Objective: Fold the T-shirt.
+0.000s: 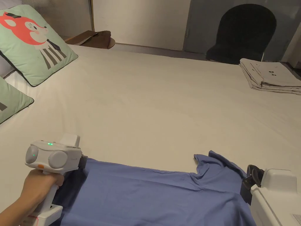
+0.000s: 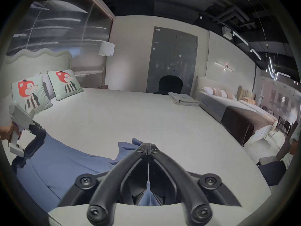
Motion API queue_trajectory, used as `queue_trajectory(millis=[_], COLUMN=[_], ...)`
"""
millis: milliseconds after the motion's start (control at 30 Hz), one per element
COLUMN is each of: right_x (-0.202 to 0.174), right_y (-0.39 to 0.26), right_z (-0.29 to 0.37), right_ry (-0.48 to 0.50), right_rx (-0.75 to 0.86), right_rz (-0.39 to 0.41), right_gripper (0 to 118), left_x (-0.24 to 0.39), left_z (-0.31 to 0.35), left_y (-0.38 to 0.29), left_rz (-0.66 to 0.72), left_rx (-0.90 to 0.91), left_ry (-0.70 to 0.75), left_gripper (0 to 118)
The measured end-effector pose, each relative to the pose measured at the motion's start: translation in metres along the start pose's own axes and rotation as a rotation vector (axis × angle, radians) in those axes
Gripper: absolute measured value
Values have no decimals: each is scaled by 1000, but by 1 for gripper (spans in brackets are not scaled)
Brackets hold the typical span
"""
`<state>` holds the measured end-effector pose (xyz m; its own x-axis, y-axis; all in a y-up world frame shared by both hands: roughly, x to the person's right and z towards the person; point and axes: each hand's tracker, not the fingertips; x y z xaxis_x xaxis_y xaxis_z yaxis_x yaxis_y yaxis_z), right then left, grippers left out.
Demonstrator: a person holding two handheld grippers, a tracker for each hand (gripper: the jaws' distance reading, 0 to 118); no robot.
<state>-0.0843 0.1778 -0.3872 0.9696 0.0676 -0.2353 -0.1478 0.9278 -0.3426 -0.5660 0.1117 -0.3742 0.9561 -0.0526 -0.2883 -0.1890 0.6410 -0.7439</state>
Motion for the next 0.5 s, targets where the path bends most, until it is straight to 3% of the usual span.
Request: queue_trajectory(millis=[67,100,133,200,267,433,500], right_x=[13,20,27,41,51,56,55], right_y=[4,7,9,9,4,-13,-22], right_z=[-17,-30,-42,-68,-93,-144,-158], right_ry=[-7,-8,-8,14,4,10,-3], right_rx=[-51,-106,-155,-234,-279,-448,-501], right_rz=[-28,-43,-63,-120,-170,-83,-86], right_gripper=[1,8,21,74,105,105,104], left_x=[-3,-4,-6,-10,-13,-15,-16], left_z=[11,18,25,35,45,60,61], left_y=[-1,-1,-3,-2,-3,-4,-4], left_rz=[0,-3,-8,9,16,27,26], left_rx=[27,40,59,73,84,113,111], left_ry=[-6,-11,-18,-53,-65,-99,-107], left_gripper=[4,4,4,4,4,3,3])
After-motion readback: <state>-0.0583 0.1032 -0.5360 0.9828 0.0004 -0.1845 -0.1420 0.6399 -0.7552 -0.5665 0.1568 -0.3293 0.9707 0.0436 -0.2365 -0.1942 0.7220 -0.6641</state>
